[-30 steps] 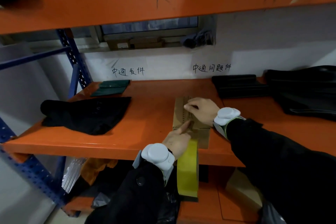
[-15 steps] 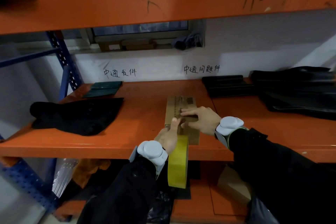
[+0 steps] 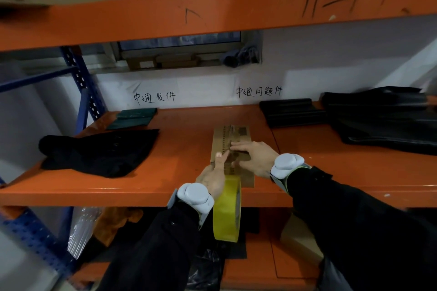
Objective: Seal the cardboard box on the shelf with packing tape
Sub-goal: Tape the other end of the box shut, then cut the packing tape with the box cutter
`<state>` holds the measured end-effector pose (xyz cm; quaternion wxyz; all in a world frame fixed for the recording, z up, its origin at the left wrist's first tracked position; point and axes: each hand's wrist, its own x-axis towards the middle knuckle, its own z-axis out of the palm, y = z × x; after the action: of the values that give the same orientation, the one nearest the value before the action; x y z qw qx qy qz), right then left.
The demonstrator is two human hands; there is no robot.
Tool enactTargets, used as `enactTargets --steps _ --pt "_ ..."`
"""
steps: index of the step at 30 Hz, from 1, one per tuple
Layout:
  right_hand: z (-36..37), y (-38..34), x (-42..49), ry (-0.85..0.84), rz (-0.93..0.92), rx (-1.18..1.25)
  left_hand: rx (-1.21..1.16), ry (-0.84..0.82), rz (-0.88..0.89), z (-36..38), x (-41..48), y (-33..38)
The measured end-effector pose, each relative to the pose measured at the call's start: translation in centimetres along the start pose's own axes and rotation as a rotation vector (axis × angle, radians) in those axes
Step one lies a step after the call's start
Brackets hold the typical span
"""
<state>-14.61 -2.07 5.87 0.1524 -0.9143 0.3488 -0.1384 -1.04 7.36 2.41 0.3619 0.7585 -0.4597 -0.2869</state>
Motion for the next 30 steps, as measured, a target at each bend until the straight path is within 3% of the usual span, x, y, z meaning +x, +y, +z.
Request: enactTargets --steps 8,12,15,18,20,27,30 --pt "-0.4 0.6 0.0 -0.058 -0.001 0.02 0.017 -0.029 0.004 -0.5 0.0 0.0" --pt "-1.5 2.8 -1.0 0.063 0.083 0.156 0.031 -0.042 -0.008 -0.7 -0.5 1.0" --pt "-1.3 5.9 -1.9 0.133 0.329 0.087 0.021 -0.037 -0.016 -0.8 -0.7 1.3" --pt "-0.3 8.9 -2.9 -0.046 0.609 -0.122 0.001 -0.022 -0.031 -0.8 -0.6 1.1" --pt "0.4 9.8 -3.6 -0.125 0.688 -0.177 0.0 -0.03 -0.024 -0.7 -0.5 1.1" --pt "1.6 9.2 -3.9 -0.149 0.644 -0.198 0.06 -0.065 -0.021 -1.1 -1.1 1.8" --pt "1.1 8.9 -4.0 -0.04 0.554 -0.019 0.063 -0.071 -0.007 -1.4 -1.3 1.7"
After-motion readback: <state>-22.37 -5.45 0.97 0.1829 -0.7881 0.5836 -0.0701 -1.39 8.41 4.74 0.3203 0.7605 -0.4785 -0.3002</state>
